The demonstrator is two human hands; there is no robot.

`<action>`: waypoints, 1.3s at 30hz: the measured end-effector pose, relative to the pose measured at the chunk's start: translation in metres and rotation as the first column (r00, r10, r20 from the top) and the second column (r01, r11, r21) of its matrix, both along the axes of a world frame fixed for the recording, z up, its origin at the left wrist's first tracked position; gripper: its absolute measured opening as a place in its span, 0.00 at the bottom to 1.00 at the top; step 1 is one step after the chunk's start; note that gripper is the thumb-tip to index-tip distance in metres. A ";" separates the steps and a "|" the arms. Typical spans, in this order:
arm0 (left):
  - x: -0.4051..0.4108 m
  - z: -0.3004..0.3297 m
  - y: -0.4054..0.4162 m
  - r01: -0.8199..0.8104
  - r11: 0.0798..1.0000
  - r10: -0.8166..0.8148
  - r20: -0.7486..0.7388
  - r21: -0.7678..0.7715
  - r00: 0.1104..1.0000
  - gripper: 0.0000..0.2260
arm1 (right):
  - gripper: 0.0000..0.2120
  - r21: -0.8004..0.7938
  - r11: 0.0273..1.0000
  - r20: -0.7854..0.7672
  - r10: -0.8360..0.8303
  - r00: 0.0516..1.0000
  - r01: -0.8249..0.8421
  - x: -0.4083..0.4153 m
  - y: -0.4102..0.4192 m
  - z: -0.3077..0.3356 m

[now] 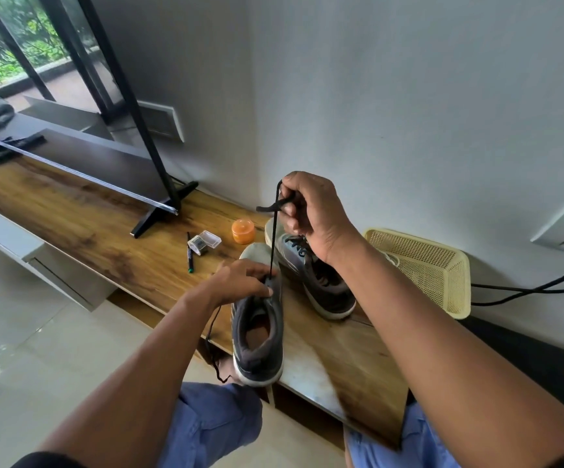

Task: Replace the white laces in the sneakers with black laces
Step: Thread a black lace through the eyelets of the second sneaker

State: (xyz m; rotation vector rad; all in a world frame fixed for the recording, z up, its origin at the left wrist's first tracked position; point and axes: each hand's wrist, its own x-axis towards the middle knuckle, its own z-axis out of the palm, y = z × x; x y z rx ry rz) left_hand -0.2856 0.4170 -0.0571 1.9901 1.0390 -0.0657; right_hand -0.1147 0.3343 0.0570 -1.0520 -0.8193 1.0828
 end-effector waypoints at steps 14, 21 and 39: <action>-0.007 -0.005 -0.003 0.010 0.995 -0.007 -0.034 0.099 0.999 0.25 | 0.13 0.170 0.985 -0.364 0.029 0.931 0.035 0.031 0.001 0.019; -0.006 -0.006 -0.002 0.022 0.995 -0.018 -0.041 0.093 0.999 0.24 | 0.15 0.252 0.966 -0.549 0.090 0.831 0.062 0.042 -0.004 0.027; -0.027 0.017 -0.018 -0.266 0.957 0.272 -0.037 0.113 0.962 0.12 | 0.06 -0.458 0.879 0.855 0.395 0.336 0.132 0.018 -0.006 -0.019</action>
